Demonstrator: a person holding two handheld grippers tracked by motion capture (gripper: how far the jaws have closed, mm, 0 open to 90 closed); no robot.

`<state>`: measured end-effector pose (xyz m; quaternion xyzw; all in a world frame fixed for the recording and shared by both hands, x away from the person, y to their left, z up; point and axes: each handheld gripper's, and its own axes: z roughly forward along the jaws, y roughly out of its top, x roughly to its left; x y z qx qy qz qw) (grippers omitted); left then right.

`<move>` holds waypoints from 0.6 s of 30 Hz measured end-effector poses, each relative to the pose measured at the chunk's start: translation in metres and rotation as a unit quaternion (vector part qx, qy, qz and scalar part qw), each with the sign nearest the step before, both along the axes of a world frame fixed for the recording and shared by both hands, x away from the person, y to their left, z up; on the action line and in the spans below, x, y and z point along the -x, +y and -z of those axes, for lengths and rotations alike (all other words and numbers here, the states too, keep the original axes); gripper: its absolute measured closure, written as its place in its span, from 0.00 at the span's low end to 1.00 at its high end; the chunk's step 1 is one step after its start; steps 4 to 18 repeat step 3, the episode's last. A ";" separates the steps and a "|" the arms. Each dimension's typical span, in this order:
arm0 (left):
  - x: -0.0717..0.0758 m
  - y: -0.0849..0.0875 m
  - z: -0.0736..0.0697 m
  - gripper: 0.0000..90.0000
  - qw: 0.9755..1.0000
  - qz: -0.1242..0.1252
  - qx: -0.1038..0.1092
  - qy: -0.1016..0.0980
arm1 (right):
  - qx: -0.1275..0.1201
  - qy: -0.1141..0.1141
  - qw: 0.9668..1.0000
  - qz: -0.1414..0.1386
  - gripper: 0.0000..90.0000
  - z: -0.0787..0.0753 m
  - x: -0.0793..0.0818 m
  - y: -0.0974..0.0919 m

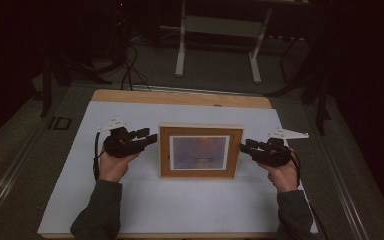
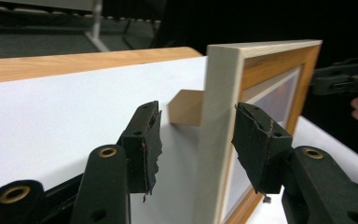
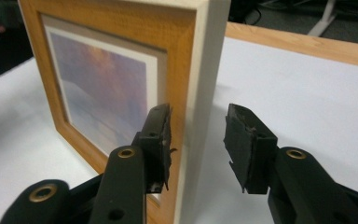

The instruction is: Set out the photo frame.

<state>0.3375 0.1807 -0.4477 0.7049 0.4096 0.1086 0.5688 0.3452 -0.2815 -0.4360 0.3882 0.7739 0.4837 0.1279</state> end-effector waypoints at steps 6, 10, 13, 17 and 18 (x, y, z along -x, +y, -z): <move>0.002 0.003 -0.003 0.57 0.999 -0.016 -0.030 -0.004 | 0.013 0.002 1.000 -0.002 0.68 0.001 0.000 -0.001; 0.002 0.003 -0.003 0.57 0.999 -0.016 -0.030 -0.004 | 0.013 0.002 1.000 -0.002 0.68 0.001 0.000 -0.001; 0.002 0.003 -0.003 0.57 0.999 -0.016 -0.030 -0.004 | 0.013 0.002 1.000 -0.002 0.68 0.001 0.000 -0.001; 0.002 0.003 -0.003 0.57 0.999 -0.016 -0.030 -0.004 | 0.013 0.002 1.000 -0.002 0.68 0.001 0.000 -0.001; 0.002 0.003 -0.003 0.57 0.999 -0.016 -0.030 -0.004 | 0.013 0.002 1.000 -0.002 0.68 0.001 0.000 -0.001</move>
